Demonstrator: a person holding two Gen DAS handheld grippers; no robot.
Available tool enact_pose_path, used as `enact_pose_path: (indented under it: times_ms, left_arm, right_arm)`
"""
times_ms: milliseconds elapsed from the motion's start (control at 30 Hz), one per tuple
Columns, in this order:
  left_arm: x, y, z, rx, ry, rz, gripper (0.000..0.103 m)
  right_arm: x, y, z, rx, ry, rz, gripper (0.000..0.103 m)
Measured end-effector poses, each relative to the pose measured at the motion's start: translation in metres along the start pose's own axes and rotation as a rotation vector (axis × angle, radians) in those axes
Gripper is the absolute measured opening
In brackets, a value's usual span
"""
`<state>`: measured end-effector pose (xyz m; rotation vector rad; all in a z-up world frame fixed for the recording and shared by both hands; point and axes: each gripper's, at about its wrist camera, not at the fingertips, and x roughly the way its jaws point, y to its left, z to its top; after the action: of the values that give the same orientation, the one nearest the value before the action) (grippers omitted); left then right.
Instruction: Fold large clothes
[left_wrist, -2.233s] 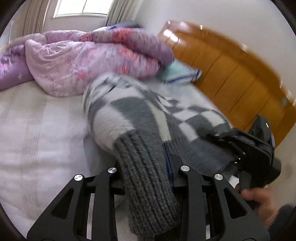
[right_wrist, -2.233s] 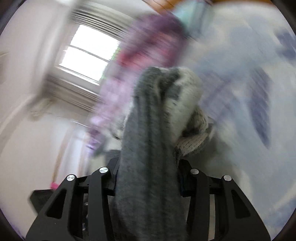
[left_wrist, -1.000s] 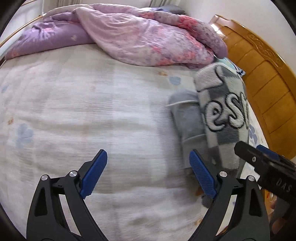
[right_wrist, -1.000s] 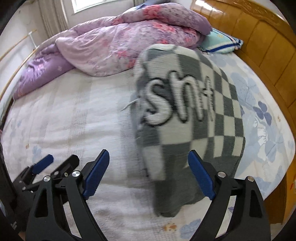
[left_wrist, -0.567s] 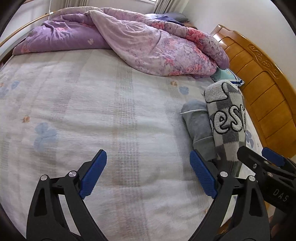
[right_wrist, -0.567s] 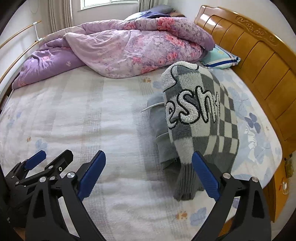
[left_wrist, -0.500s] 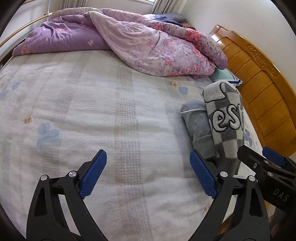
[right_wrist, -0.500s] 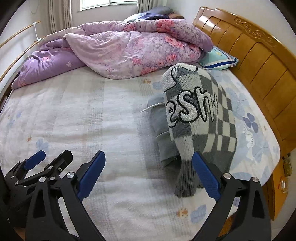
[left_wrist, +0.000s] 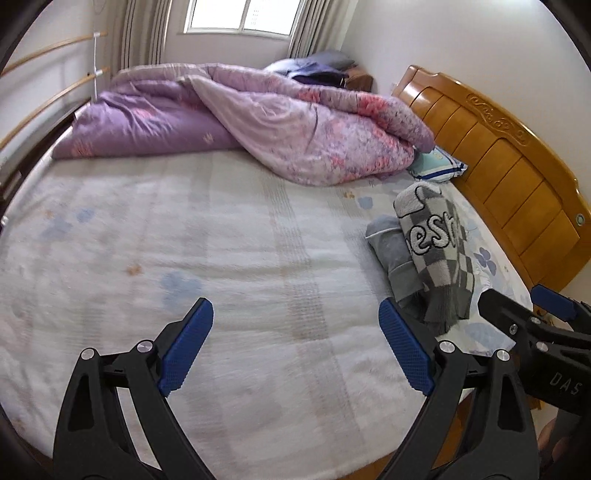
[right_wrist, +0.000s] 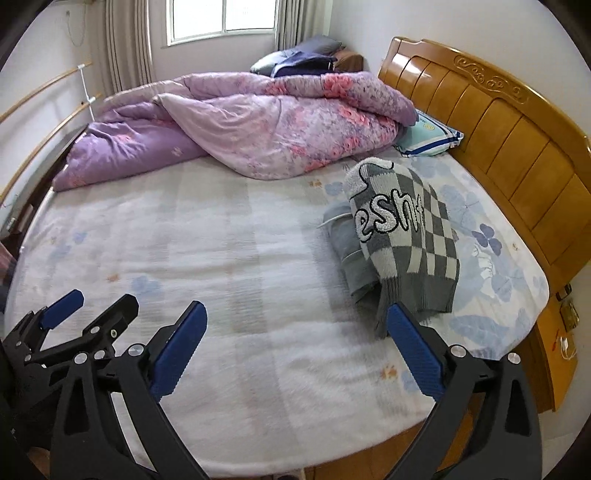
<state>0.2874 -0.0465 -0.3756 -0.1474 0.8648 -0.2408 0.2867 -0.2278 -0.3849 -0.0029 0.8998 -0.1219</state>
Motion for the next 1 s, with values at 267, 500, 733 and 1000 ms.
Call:
enact_pose_path:
  times_ms: [267, 500, 733, 1000]
  left_arm:
    - [-0.109, 0.008, 0.005, 0.051, -0.087, 0.034, 0.092]
    - [-0.193, 0.013, 0.016, 0.073, -0.179, 0.065, 0.093]
    - [-0.257, 0.014, 0.033, 0.078, -0.242, 0.074, 0.093]
    - [-0.302, 0.005, 0.045, 0.098, -0.292, 0.113, 0.093]
  right_arm:
    - [-0.094, 0.029, -0.011, 0.038, -0.077, 0.020, 0.095]
    - [-0.164, 0.045, -0.006, 0.047, -0.159, 0.047, 0.095]
    - [-0.227, 0.057, 0.002, 0.037, -0.241, 0.067, 0.095]
    - [-0.259, 0.058, 0.011, 0.050, -0.281, 0.068, 0.095]
